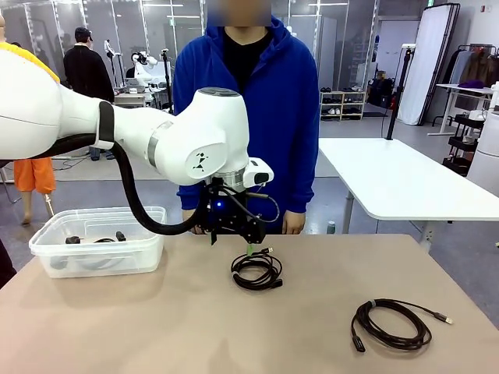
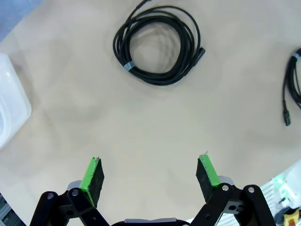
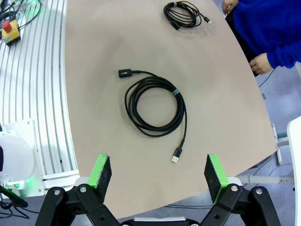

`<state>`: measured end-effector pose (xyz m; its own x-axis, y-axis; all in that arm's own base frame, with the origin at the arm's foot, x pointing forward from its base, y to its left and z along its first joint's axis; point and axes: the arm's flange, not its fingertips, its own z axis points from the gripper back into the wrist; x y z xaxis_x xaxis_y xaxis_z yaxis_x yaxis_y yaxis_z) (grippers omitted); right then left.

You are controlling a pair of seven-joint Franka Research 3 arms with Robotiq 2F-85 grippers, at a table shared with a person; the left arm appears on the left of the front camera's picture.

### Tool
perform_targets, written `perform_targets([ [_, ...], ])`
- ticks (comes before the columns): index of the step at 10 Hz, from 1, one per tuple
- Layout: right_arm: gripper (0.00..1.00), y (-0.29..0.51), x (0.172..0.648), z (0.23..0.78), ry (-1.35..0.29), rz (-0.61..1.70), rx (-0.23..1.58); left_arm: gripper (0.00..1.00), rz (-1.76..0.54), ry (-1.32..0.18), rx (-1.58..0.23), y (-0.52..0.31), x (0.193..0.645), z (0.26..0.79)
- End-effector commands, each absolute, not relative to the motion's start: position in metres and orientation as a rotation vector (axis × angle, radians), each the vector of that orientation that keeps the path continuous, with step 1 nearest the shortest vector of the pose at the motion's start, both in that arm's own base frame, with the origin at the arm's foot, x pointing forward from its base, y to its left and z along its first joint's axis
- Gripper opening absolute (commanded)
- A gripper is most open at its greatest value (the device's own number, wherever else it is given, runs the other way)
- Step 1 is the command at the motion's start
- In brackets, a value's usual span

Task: Organize and store the cables.
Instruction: Place the USB Extension Cable into the Organizing box.

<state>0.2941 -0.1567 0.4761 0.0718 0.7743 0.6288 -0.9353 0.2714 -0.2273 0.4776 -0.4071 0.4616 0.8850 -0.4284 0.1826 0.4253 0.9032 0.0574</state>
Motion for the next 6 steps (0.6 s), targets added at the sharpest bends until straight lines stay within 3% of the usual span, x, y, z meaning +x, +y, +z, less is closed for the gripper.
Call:
perform_targets([
  [1, 1.0, -0.157, 0.294, 0.476, -0.732, 1.303, 0.255, 1.0, -0.435, -0.216, 0.049, -0.421, 0.492, 0.462],
  [6, 1.0, -0.157, 0.294, 0.476, -0.732, 1.303, 0.255, 1.0, -0.455, -0.248, 0.061, -0.428, 0.55, 0.433],
])
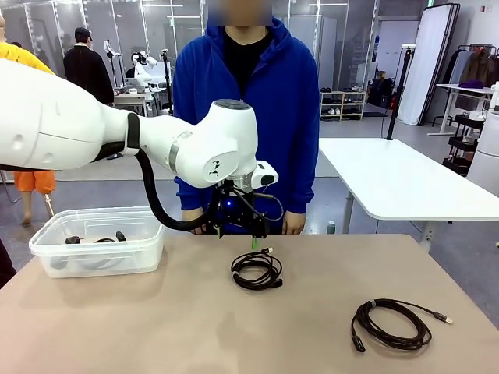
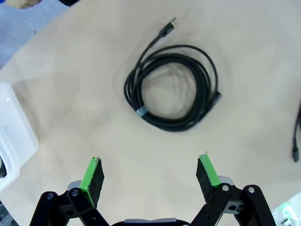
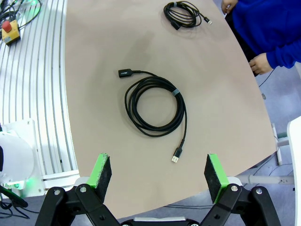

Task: Organize and store the cables.
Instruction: Place the USB Extension Cable into the Organizing box.

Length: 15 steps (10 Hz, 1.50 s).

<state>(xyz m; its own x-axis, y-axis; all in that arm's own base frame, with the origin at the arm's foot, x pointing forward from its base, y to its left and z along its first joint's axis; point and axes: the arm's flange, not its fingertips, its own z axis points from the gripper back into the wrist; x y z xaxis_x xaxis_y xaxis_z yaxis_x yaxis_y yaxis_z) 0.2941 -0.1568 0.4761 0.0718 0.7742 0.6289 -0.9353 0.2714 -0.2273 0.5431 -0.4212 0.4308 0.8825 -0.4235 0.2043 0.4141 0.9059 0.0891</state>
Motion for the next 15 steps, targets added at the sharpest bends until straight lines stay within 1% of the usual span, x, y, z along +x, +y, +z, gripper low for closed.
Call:
perform_targets([
  [1, 1.0, -0.157, 0.294, 0.476, -0.732, 1.303, 0.255, 1.0, -0.48, -0.274, 0.063, -0.428, 0.555, 0.429],
  [4, 1.0, -0.157, 0.294, 0.476, -0.732, 1.303, 0.255, 1.0, -0.472, -0.243, 0.059, -0.431, 0.576, 0.404],
  [5, 1.0, -0.157, 0.294, 0.476, -0.732, 1.303, 0.255, 1.0, -0.521, -0.239, 0.07, -0.436, 0.58, 0.391],
  [7, 1.0, -0.157, 0.294, 0.476, -0.732, 1.303, 0.255, 1.0, -0.52, -0.248, 0.049, -0.437, 0.586, 0.371],
  [8, 1.0, -0.157, 0.294, 0.476, -0.732, 1.303, 0.255, 1.0, -0.528, -0.263, 0.037, -0.437, 0.585, 0.368],
  [15, 1.0, -0.157, 0.294, 0.476, -0.732, 1.303, 0.255, 1.0, -0.507, -0.211, 0.037, -0.435, 0.584, 0.361],
])
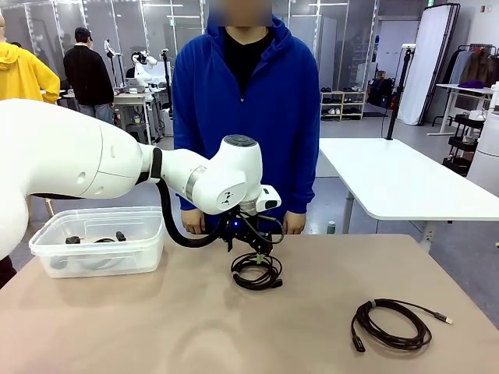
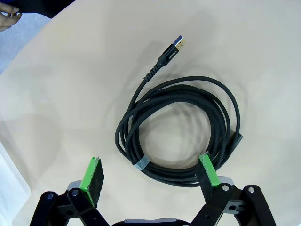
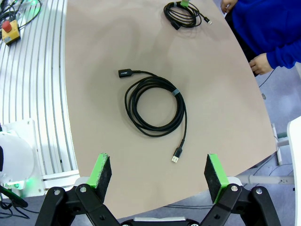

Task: Organize and store the cables.
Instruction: Place the USB Extension Cable into the Organizing box.

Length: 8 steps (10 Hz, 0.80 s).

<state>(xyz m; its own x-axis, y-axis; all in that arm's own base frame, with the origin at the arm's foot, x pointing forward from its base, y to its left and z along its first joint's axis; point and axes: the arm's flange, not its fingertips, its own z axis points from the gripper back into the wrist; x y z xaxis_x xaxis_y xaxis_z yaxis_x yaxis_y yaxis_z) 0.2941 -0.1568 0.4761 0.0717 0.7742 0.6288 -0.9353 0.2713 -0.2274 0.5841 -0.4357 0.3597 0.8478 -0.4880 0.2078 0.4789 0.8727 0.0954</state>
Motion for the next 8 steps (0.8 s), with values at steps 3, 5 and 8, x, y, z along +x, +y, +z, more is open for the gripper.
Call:
perform_targets([
  [3, 1.0, -0.1566, 0.2938, 0.4763, -0.732, 1.303, 0.255, 1.0, -0.502, -0.204, 0.034, -0.4346, 0.584, 0.3618],
  [5, 1.0, -0.1566, 0.2938, 0.4763, -0.732, 1.303, 0.255, 1.0, -0.485, -0.197, 0.029, -0.4344, 0.5842, 0.3625],
  [8, 1.0, -0.1566, 0.2938, 0.4763, -0.732, 1.303, 0.255, 0.95, -0.077, -0.168, 0.042, -0.4355, 0.5857, 0.356],
])
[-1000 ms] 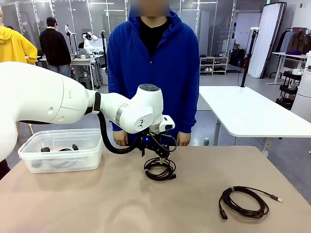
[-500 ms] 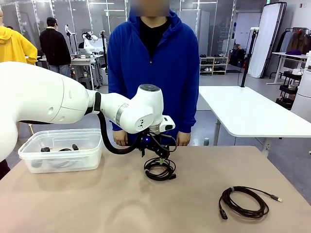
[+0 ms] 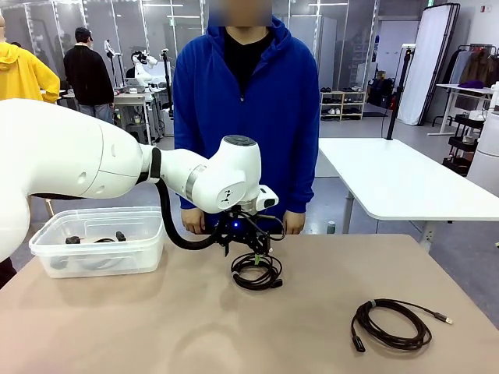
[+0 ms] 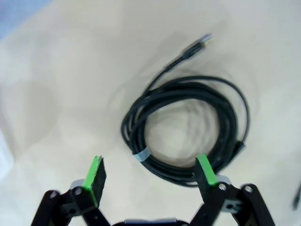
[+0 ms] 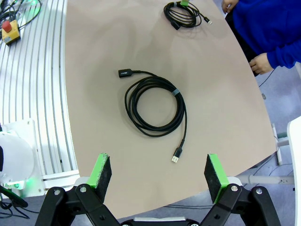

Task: Organize and store the cables.
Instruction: Place the USB Extension Cable into the Organizing box.

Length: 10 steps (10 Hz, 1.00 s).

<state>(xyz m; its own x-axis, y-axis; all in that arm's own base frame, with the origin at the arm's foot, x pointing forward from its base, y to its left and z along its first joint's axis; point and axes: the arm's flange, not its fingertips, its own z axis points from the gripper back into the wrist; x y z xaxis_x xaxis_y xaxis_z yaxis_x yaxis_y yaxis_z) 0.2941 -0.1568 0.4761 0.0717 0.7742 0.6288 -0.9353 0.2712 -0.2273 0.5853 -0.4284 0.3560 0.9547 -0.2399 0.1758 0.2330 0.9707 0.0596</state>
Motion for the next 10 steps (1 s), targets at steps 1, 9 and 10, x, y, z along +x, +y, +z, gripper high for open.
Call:
perform_targets([
  [1, 1.0, -0.157, 0.294, 0.476, -0.732, 1.303, 0.255, 0.95, 0.031, -0.193, 0.07, -0.435, 0.587, 0.354],
  [9, 1.0, -0.157, 0.294, 0.476, -0.732, 1.303, 0.255, 0.95, 0.162, -0.14, -0.011, -0.43, 0.59, 0.351],
  [10, 1.0, -0.157, 0.294, 0.476, -0.732, 1.303, 0.255, 0.95, 0.161, -0.187, 0.04, -0.436, 0.583, 0.349],
])
